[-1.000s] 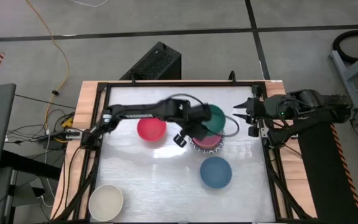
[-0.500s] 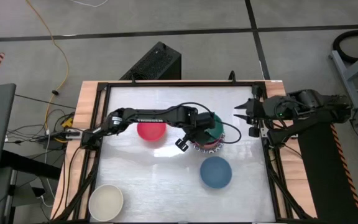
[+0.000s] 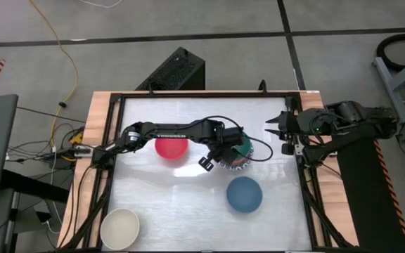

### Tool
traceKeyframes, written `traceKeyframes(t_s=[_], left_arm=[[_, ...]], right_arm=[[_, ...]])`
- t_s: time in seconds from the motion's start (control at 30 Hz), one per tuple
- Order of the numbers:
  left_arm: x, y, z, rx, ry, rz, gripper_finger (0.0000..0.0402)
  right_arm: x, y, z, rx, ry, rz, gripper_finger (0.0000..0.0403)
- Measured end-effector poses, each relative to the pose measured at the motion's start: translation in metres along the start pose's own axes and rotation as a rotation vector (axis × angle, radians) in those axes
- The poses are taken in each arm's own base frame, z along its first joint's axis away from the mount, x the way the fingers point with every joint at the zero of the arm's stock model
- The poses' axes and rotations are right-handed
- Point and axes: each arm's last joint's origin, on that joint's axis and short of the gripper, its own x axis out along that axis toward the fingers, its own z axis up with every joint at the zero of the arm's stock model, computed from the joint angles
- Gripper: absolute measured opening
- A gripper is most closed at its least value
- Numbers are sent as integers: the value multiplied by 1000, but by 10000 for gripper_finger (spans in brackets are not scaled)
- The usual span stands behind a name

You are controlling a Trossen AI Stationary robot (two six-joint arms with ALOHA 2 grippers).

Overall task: Nest bowls inside each other
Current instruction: Stack the green bowl on top of the pink bowl, then stack the blue bowl on top of the green bowl

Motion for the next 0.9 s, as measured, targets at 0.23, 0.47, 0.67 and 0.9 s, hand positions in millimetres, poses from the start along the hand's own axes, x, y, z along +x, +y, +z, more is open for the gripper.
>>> traceKeyframes(t_s=[0.23,0.47,0.67,0.9], left_arm=[[-2,-1,0,-17,24,0,119],[-15,2,1,-96,13,34,157],[-35,4,0,-147,36,124,157],[-73,0,0,-255,-23,152,155]], right_arm=[[0,0,0,34,0,1,141],[0,0,0,56,0,2,141],[0,0,0,71,1,4,141],[0,0,-1,95,11,4,141]])
